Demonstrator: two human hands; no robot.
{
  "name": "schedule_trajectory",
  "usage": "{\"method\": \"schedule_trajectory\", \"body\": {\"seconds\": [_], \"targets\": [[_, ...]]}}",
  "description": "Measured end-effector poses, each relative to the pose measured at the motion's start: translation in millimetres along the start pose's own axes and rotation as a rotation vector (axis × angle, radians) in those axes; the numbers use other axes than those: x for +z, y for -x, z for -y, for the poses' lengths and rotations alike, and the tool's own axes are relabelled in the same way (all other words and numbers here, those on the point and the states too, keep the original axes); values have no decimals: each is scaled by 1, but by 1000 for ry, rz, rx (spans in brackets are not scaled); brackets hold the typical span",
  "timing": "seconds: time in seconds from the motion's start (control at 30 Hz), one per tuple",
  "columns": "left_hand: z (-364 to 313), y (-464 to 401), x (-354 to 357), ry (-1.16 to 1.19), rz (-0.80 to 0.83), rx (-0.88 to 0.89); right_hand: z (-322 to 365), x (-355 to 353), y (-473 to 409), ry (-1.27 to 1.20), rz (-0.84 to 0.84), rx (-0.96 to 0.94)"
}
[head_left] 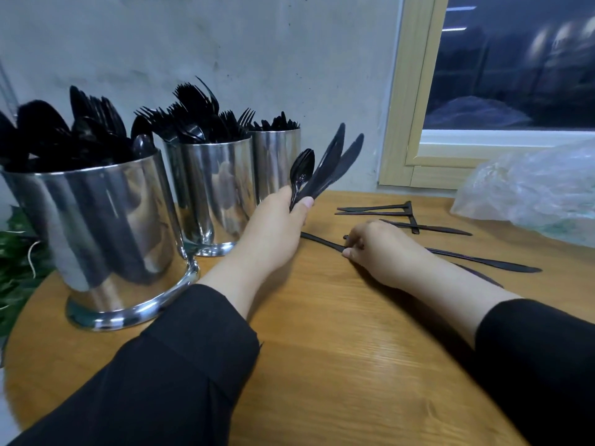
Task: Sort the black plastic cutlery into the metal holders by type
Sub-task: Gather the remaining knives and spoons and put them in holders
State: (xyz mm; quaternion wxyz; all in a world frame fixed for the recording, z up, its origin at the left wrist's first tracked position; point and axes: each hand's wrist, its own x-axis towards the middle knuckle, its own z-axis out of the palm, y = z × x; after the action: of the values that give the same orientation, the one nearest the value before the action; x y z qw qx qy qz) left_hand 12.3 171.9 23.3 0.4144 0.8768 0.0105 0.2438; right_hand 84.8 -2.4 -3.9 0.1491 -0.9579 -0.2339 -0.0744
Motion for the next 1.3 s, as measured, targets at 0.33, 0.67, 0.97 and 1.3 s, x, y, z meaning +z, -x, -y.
{"method": "schedule_trajectory", "body": {"seconds": [0.33,0.67,0.97,1.3], "targets": [[-3,4,1,-135,81,108,-10,-22,31,-398,-123,-39],[-4,10,13,-128,371,178,-25,-53,68,-1091,-197,117],[-1,10,16,19,301,-14,-68,-56,59,-220,-227,96],[0,9,17,44,261,-28,-73,-42,49,-87,88,168]]}}
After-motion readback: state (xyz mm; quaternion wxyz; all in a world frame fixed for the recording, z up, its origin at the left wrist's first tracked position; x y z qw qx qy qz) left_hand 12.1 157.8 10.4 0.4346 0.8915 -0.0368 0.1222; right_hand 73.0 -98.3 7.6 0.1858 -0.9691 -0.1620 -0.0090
